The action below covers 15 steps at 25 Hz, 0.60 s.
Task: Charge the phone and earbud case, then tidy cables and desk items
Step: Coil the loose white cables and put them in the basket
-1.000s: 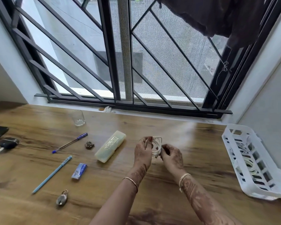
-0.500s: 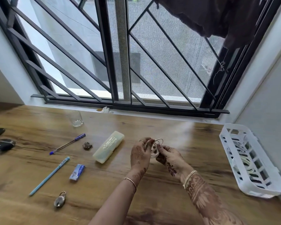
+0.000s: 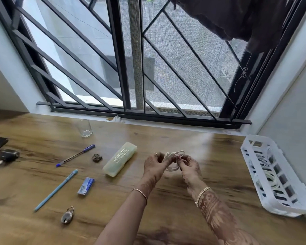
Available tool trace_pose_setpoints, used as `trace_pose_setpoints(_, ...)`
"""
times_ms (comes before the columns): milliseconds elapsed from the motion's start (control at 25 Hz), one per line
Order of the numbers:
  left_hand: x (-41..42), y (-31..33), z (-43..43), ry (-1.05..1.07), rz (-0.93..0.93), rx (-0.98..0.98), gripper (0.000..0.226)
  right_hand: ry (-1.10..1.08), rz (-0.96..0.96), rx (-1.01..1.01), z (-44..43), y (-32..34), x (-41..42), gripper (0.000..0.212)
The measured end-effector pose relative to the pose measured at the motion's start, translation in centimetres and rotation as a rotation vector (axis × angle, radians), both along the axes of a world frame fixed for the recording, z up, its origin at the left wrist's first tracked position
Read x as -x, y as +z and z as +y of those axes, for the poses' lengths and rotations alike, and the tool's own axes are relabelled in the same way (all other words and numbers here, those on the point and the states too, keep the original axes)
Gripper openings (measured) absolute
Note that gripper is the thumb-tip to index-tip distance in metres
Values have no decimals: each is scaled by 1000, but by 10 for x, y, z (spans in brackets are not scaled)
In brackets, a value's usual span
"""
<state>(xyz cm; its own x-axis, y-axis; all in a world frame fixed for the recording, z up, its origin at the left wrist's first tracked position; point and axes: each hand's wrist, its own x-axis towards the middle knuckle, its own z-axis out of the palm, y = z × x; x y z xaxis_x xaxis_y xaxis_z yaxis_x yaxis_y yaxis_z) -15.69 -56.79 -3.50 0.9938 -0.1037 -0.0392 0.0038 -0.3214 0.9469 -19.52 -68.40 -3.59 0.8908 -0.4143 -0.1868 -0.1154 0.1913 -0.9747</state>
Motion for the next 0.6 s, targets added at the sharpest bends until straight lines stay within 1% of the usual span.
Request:
trace_pose_setpoints(80,0,3,-1,-3,108,173,29,-1,-4,3,-1,2,-1,13)
trace_pose_setpoints(160,1,2,0,-18,229,373,27,13,-9,-2,-3,4,-2,12)
trace_pose_setpoints(280,3,2,-1,-144,388,560,21,-2,28,81,-5,1,-3,17)
trace_pose_setpoints(360,5,3,-5,-194,422,617,17,-11,15,95,-5,1,-1,16)
trace_pose_setpoints(440,4,4,-6,-150,414,614,19,21,-5,65,-6,7,1,14)
trace_pose_setpoints(480,4,4,-6,-122,398,596,19,49,-7,46,-5,10,3,16)
trace_pose_setpoints(560,1,2,-6,-76,370,569,19,120,-19,48,-5,11,6,36)
trace_pose_setpoints(600,-1,0,-5,-58,361,578,21,152,-19,86,-4,11,7,47)
